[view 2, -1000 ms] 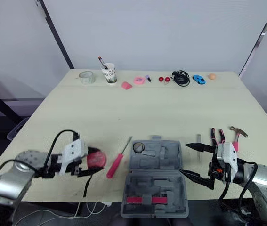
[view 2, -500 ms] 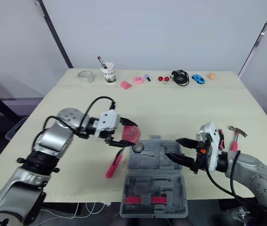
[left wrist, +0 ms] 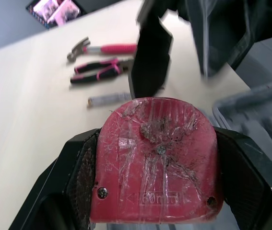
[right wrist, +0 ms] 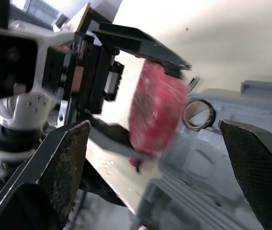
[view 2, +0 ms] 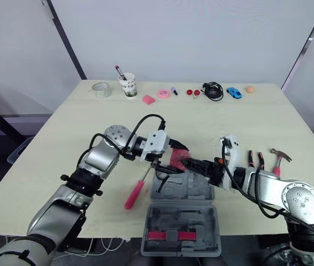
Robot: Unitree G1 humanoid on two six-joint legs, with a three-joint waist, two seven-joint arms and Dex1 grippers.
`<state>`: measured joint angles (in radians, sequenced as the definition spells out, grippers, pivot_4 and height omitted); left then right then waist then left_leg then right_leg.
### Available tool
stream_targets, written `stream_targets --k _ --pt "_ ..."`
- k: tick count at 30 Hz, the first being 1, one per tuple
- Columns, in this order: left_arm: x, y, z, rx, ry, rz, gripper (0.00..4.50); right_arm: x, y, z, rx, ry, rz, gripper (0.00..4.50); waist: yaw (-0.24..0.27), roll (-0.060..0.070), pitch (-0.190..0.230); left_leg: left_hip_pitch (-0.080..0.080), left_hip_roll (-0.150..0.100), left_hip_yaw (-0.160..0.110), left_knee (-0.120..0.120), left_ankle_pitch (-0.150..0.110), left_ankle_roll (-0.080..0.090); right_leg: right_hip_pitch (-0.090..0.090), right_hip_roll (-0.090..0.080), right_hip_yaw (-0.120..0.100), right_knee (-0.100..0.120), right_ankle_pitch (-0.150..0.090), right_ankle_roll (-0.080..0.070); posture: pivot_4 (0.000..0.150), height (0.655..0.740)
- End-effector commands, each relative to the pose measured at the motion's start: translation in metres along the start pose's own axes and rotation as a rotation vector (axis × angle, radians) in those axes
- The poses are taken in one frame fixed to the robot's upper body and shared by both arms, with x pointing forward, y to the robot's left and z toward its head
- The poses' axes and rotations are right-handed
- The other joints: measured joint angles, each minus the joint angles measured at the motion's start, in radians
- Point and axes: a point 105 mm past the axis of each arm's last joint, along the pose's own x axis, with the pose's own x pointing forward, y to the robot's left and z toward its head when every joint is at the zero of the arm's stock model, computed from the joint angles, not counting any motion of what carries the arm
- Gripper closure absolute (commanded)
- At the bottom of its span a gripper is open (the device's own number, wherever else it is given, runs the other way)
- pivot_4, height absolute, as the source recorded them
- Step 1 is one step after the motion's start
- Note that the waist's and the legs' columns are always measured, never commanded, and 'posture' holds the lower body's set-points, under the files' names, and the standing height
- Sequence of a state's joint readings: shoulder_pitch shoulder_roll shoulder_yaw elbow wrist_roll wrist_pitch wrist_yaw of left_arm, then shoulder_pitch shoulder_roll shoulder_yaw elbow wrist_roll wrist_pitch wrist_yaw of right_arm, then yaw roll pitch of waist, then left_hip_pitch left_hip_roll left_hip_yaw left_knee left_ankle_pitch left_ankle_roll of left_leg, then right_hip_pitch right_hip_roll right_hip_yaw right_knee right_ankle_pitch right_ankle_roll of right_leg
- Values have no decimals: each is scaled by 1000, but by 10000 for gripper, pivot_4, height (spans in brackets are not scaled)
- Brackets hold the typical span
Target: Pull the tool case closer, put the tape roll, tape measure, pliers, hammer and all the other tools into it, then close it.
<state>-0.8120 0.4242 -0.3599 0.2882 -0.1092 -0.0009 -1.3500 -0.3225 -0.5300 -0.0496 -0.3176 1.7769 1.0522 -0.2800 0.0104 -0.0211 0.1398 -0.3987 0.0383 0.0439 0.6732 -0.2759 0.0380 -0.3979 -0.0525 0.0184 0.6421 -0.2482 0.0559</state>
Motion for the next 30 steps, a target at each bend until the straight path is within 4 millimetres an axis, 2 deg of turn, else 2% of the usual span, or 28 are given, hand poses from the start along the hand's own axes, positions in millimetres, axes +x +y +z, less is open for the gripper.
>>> stream_targets --k 1,4,6,8,10,12,15,17,19,24,30 --pt "1 7 11 17 -44 23 14596 4 0 6 61 -34 -25 0 -2 0 0 0 0 0 0 0 0 0 0 0 0 0 0 1500 7400" --pt "2 6 10 22 -39 27 14596 6 -7 4 79 -27 -65 9031 -5 0 0 0 0 0 0 0 0 0 0 0 0 0 0 1500 7400" --pt "3 6 9 21 -37 29 14596 6 -9 4 87 -28 -67 17873 -7 0 0 0 0 0 0 0 0 0 0 0 0 0 0 1500 7400" --pt "3 6 8 22 -34 34 14596 6 -9 5 87 -28 -70 28869 -8 0 0 0 0 0 0 0 0 0 0 0 0 0 0 1500 7400" --pt "3 6 8 19 -33 35 14596 6 -8 5 88 -28 -60 31722 -10 0 0 0 0 -1 0 0 0 0 0 0 0 0 0 1500 7400" --pt "3 4 9 17 -39 34 14596 6 -7 4 90 -29 -52 38974 -12 0 0 0 1 -1 0 0 0 0 0 0 0 0 0 1500 7400" --pt "2 4 10 -10 -64 47 14596 4 -10 2 93 -23 -54 39601 -15 0 0 0 1 -1 0 0 0 0 0 0 0 0 0 1500 7400" --pt "1 3 11 -23 -75 42 4463 3 -12 1 95 -22 -57 39601 -17 0 0 0 1 -1 0 0 0 0 0 0 0 0 0 1500 7400" --pt "1 1 12 -31 -83 36 79 1 -13 1 99 -22 -59 39642 -18 0 0 -1 1 -1 0 0 0 0 0 -1 0 0 0 1500 7400" --pt "-5 -1 8 -35 -84 37 0 -7 -17 1 106 -25 -69 39644 -21 0 0 0 1 -1 0 0 0 0 0 0 0 0 0 1500 7400" --pt "-29 -13 10 -63 -127 4 0 -38 -37 -1 127 -38 -123 39645 -20 0 0 -1 2 -1 -1 0 0 0 0 0 -1 0 0 1500 7400"
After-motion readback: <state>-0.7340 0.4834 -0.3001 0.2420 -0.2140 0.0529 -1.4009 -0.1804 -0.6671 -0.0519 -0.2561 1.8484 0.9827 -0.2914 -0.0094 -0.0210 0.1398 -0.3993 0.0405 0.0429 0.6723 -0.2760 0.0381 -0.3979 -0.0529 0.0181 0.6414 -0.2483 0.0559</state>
